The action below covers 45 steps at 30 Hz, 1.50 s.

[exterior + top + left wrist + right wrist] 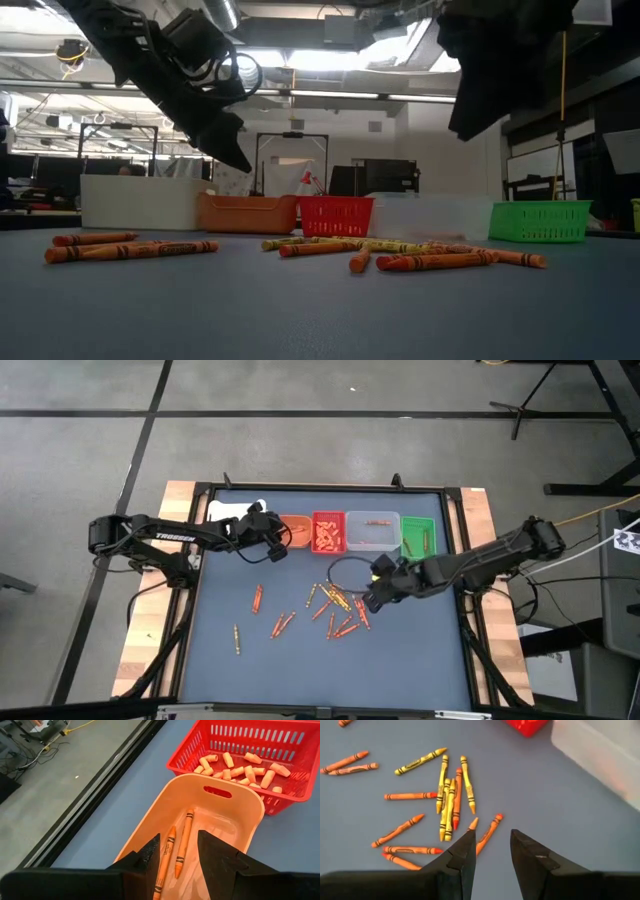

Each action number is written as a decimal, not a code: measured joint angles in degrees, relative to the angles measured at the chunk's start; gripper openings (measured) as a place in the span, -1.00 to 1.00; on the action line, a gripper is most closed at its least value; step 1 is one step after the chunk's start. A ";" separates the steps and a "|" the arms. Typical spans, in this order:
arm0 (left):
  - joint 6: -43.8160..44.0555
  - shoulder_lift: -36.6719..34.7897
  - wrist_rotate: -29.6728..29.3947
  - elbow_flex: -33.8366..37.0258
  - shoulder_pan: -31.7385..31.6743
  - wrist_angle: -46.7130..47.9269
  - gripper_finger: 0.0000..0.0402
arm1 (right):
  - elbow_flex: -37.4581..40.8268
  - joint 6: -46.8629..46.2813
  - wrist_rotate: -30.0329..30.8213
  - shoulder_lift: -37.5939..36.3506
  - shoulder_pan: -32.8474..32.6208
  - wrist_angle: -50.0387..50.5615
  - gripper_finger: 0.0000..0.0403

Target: Sort crayons

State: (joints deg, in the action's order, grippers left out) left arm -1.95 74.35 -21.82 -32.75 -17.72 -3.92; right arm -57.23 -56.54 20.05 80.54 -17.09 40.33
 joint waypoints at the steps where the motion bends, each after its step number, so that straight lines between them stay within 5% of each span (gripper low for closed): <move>1: 0.02 0.00 0.02 0.02 0.00 0.02 -0.42 | 0.00 -0.26 0.16 0.98 -0.32 -0.48 -0.41; 25: 0.30 0.00 0.00 0.02 0.02 0.02 -0.42 | 0.00 -0.23 0.34 18.84 -0.53 -6.57 -0.41; 45: 0.32 0.00 0.00 0.02 0.02 0.00 -0.42 | 0.00 -0.21 0.33 20.65 -0.51 -8.81 -0.41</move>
State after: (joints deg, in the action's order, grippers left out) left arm -1.63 74.35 -21.82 -32.73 -17.69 -3.92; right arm -57.23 -56.74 20.38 101.19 -17.61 31.53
